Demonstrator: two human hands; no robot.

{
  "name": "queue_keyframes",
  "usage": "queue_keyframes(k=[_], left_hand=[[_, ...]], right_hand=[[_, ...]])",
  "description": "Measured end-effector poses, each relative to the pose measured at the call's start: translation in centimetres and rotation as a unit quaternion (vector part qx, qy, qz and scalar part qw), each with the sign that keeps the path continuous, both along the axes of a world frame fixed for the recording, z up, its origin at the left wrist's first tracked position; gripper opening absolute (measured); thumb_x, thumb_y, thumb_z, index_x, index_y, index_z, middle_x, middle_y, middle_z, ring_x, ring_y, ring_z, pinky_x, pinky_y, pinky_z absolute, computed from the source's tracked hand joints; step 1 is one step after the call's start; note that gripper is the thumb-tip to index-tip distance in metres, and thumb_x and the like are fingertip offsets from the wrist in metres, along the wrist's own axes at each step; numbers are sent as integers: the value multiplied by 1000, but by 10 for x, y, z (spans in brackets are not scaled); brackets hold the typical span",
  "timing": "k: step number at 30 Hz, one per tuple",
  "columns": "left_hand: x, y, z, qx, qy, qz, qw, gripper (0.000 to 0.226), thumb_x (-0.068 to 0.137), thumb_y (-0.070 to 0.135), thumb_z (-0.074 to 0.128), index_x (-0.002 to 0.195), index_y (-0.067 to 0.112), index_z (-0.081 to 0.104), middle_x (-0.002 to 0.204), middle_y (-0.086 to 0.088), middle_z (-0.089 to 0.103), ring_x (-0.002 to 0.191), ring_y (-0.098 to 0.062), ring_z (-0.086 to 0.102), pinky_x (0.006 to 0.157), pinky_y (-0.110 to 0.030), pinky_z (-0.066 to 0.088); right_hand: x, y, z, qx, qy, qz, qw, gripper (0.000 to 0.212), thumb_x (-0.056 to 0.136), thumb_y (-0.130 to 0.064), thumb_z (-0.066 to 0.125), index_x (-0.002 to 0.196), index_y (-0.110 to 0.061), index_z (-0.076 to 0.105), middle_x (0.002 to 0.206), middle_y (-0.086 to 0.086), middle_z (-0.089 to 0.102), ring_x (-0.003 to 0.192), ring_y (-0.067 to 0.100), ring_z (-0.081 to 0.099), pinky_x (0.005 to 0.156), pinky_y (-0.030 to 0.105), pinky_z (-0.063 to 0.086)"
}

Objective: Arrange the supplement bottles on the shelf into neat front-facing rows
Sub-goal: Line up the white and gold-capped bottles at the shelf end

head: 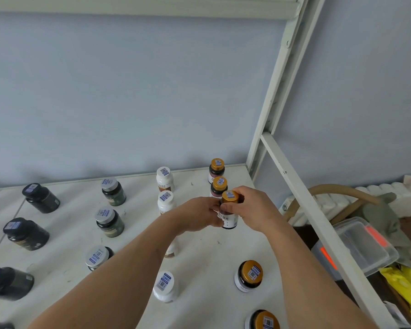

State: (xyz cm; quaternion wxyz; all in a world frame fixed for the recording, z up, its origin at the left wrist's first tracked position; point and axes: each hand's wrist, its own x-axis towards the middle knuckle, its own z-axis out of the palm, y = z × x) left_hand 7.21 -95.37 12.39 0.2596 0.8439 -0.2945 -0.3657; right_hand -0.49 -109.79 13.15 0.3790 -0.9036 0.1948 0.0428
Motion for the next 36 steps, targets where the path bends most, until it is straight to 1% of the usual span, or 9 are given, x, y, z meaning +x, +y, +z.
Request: queue_keyframes(k=[5,10,16,20,24,27,30,32,36], left_hand=[[1,-2,-4,15,-31,-13,999,54,90,23,64,141,22,44,138,1,55,123,-19,53,108,-37,40],[-1,-3,-15,57,-113,-29,992,60,93,28,60,146,20,35,145,-1,47,129,-20,48,108,-34,39],[4,-2,-28,87,-156,-21,984,61,94,32,59,148,23,31,149,0,43,134,-22,43,109,-36,38],[15,2,-26,83,-175,-7,981,61,94,34,57,149,23,30,150,0,40,135,-21,40,110,-35,37],[28,2,-25,67,-180,29,981,63,94,36,57,149,23,28,153,0,37,137,-21,38,111,-36,35],[36,0,-27,60,-172,48,982,64,94,37,56,150,23,27,153,0,36,138,-22,38,111,-36,35],[42,-1,-28,54,-152,65,985,62,95,35,56,149,22,29,150,-1,41,134,-22,42,109,-35,37],[45,-1,-28,44,-130,80,987,61,95,34,56,149,22,30,148,-1,43,132,-21,45,107,-33,38],[47,-2,-25,9,-71,101,992,60,94,32,59,147,22,33,146,0,46,131,-18,46,107,-32,40]], right_hand=[[0,-4,-4,8,6,4,1000,45,86,-34,71,126,-22,55,113,-4,64,96,13,58,89,29,47],[-4,-6,-18,37,13,11,999,47,84,-32,73,126,-23,53,111,-6,62,101,13,58,85,24,44],[-7,-8,-35,40,37,23,998,54,85,-32,72,132,-25,48,111,-10,56,107,11,54,84,20,38],[-1,-15,-31,58,38,19,997,70,83,-42,72,142,-27,39,136,-7,51,124,11,47,93,25,36],[33,-23,-16,22,-7,-9,1000,64,86,-46,66,142,-26,41,144,-5,48,129,14,46,97,30,39],[62,-25,-15,2,33,22,999,59,85,-43,68,136,-26,47,139,-2,52,122,18,52,91,31,42],[79,-23,-20,-23,64,46,997,45,82,-32,74,122,-23,55,117,1,63,99,18,58,79,28,42],[83,-23,-22,-29,54,49,997,39,81,-29,75,116,-22,58,108,1,65,92,18,58,77,27,42],[82,-22,-17,-14,22,44,999,35,83,-34,73,114,-24,59,104,-2,64,90,16,60,70,24,41]])
